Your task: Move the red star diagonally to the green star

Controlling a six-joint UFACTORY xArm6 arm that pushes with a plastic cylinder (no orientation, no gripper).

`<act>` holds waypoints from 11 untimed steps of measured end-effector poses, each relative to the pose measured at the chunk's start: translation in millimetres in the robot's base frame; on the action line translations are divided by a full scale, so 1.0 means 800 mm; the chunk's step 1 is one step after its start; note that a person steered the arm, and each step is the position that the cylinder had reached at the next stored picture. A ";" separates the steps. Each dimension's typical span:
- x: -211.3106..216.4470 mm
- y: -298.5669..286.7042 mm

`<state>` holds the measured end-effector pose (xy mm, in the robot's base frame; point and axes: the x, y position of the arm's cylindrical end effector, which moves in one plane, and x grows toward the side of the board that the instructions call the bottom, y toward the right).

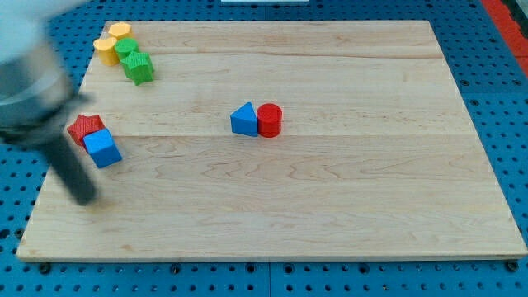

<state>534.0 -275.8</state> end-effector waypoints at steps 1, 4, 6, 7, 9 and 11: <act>-0.075 -0.036; -0.139 0.099; -0.189 0.084; -0.169 0.214; -0.087 -0.012; -0.039 0.133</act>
